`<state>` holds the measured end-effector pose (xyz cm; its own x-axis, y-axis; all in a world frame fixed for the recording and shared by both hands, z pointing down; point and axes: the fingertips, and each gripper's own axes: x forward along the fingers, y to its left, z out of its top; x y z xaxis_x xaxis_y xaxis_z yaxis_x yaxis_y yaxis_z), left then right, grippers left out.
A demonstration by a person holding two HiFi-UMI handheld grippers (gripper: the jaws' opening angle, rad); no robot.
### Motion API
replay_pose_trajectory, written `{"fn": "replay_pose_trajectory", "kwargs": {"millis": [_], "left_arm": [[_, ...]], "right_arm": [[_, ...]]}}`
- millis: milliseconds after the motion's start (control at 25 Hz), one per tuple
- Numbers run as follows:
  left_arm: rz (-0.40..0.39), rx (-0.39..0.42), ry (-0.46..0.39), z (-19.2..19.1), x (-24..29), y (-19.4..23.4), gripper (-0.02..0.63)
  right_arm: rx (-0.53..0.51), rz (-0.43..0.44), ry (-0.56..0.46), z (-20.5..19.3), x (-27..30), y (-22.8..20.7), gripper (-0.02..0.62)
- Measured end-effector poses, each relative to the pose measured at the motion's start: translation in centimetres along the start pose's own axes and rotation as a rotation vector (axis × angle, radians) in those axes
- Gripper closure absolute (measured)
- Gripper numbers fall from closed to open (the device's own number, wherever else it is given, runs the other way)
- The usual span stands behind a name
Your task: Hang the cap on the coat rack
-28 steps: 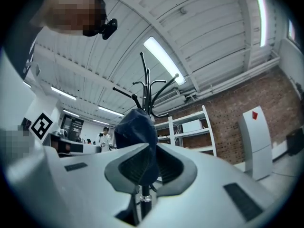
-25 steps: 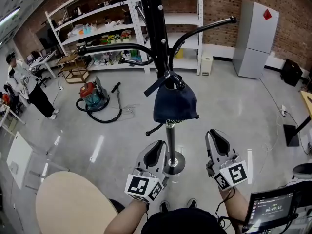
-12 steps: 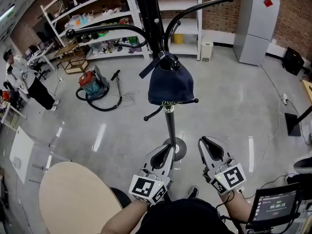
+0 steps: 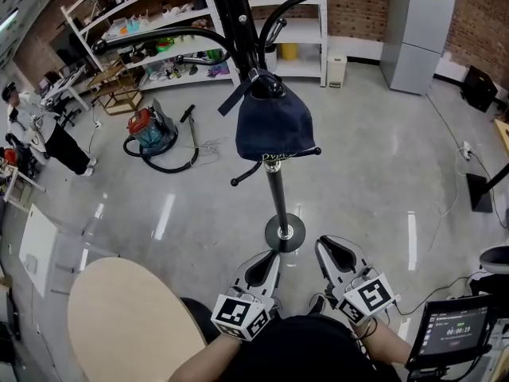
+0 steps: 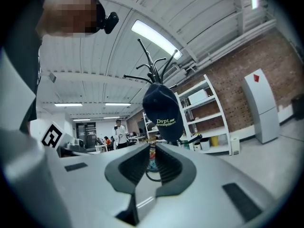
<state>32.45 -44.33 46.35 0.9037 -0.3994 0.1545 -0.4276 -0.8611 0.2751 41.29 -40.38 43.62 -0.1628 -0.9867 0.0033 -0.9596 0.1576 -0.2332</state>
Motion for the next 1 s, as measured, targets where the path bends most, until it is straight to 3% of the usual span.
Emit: {"fn": "replay_pose_trajectory", "kwargs": {"millis": [360,1000], "left_arm": [[-0.013,-0.005,-0.011,0.5,-0.3,-0.3,0.586],[-0.035,-0.035,0.010,0.5,0.3,-0.3,0.586]], "right_arm": [[-0.005,0.031,0.034,-0.5,0.7,2.4,0.560],[-0.051,0.014,0.056,0.0,1.0,2.5,0.560]]}}
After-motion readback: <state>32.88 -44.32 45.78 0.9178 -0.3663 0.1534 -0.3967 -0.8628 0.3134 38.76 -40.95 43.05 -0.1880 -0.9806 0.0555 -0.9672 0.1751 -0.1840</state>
